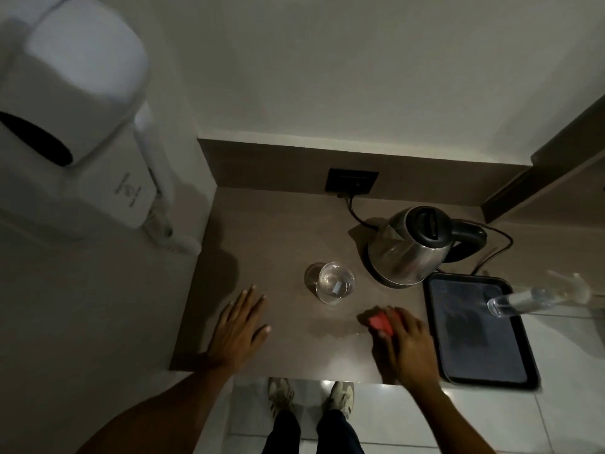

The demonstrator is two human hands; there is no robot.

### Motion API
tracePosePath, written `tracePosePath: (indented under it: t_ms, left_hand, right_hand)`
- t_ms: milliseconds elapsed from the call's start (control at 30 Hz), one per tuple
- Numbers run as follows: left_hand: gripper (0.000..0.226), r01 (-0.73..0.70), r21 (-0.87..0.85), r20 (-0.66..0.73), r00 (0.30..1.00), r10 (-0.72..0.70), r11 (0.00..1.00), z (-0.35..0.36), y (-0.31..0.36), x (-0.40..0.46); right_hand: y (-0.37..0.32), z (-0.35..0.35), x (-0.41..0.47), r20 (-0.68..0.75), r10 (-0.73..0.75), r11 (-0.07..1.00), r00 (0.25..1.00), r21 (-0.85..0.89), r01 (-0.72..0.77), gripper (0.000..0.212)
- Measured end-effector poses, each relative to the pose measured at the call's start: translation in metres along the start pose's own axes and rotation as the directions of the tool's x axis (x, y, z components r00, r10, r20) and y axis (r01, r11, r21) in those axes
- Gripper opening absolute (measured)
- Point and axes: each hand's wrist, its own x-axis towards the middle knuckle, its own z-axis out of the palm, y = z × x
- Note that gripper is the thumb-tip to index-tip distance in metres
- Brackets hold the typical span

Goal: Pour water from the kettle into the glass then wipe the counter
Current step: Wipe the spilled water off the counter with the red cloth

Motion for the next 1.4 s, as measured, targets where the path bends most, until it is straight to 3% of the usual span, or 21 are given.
tracePosePath:
  t_ms: [100, 300, 433, 567, 667, 833, 933, 1033, 1200, 1267, 1400]
  left_hand:
    - [0.069, -0.008, 0.056, 0.051, 0.999, 0.005, 0.998, 0.009, -0.010, -0.010]
    - [0.064, 0.015, 0.014, 0.038, 0.999, -0.016, 1.000, 0.013, -0.014, -0.011]
    - [0.062, 0.029, -0.003, 0.014, 0.999, -0.029, 1.000, 0.016, -0.013, -0.012]
    - [0.058, 0.044, -0.041, 0.011, 0.999, -0.044, 0.998, 0.020, -0.016, -0.014]
    - [0.058, 0.058, -0.081, 0.020, 0.998, -0.057, 0.995, 0.021, -0.018, -0.013]
    - [0.062, 0.075, -0.093, 0.034, 0.997, -0.072, 0.993, 0.024, -0.022, -0.014]
    - [0.064, 0.074, -0.092, 0.038, 0.997, -0.071, 0.993, 0.023, -0.021, -0.012]
    - [0.065, 0.071, -0.076, 0.018, 0.997, -0.070, 0.995, 0.020, -0.019, -0.013]
    - [0.060, 0.065, -0.071, -0.009, 0.998, -0.066, 0.995, 0.015, -0.013, -0.012]
    - [0.059, 0.062, -0.066, -0.022, 0.998, -0.064, 0.996, 0.014, -0.012, -0.013]
    - [0.058, 0.061, -0.089, -0.027, 0.998, -0.064, 0.994, 0.015, -0.011, -0.012]
  right_hand:
    - [-0.013, 0.024, -0.001, 0.066, 0.126, 0.992, 0.990, -0.029, -0.125, 0.066]
    - [-0.040, 0.049, 0.002, -0.098, 0.291, 0.957, 0.952, 0.006, -0.291, 0.060]
    - [-0.097, 0.071, -0.005, -0.061, 0.411, 0.911, 0.910, 0.057, -0.408, 0.060]
    - [-0.176, 0.090, -0.006, -0.015, 0.284, 0.957, 0.959, 0.065, -0.283, 0.060]
    - [-0.208, 0.099, 0.008, -0.030, 0.156, 0.984, 0.987, 0.087, -0.153, 0.047]
    - [-0.155, 0.097, 0.000, 0.047, -0.100, 0.994, 0.994, -0.036, 0.101, 0.041]
    - [-0.085, 0.082, -0.004, -0.061, 0.050, 0.995, 0.997, -0.081, -0.055, 0.028]
    - [-0.030, 0.061, 0.015, -0.132, 0.237, 0.962, 0.962, -0.104, -0.252, 0.033]
    - [-0.049, 0.067, 0.020, -0.175, 0.467, 0.881, 0.867, 0.003, -0.473, 0.036]
    - [-0.091, 0.078, -0.002, -0.165, 0.446, 0.893, 0.880, 0.023, -0.449, 0.032]
    - [-0.182, 0.099, -0.022, -0.012, 0.210, 0.977, 0.978, 0.036, -0.210, 0.034]
